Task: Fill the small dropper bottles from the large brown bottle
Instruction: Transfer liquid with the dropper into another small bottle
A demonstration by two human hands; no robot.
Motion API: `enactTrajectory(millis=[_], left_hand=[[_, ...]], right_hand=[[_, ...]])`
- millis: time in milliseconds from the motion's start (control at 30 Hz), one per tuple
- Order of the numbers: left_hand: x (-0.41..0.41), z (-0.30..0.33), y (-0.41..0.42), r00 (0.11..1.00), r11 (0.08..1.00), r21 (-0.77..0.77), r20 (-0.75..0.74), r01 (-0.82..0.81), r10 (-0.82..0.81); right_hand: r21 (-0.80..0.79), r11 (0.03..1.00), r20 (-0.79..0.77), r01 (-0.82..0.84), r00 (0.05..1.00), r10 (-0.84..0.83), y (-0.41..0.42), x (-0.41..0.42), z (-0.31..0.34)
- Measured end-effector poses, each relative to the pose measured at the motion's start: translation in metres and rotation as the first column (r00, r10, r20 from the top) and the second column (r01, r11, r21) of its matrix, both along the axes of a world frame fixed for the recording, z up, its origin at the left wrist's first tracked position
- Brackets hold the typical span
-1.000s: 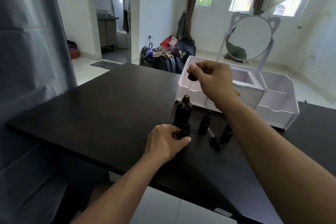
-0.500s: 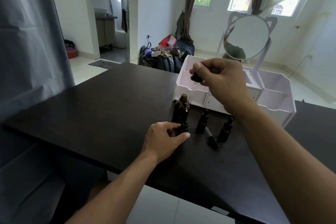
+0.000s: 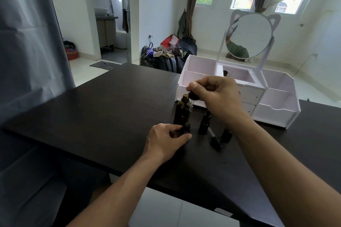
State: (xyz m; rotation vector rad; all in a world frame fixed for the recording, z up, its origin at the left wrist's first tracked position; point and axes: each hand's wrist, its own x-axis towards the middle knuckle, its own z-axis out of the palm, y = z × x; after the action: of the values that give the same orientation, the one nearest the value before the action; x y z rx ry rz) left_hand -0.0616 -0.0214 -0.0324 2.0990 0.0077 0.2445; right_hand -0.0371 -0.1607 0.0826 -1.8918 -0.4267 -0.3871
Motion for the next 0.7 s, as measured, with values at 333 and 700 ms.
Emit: enactTrajectory(millis=[333,700], left_hand=[[0.0,0.001,0.001,1.0,1.0,0.006,-0.014,0.026,-0.026],[-0.001,-0.001,0.002,1.0,1.0,-0.012,0.007,0.015,-0.014]], right_hand=[[-0.003,1.0,0.001,-0.03,1.0,0.03,-0.003,0.002,0.002],[0.1,0.991,0.163,0.093,0.981,-0.109,-0.001,0.018,0.047]])
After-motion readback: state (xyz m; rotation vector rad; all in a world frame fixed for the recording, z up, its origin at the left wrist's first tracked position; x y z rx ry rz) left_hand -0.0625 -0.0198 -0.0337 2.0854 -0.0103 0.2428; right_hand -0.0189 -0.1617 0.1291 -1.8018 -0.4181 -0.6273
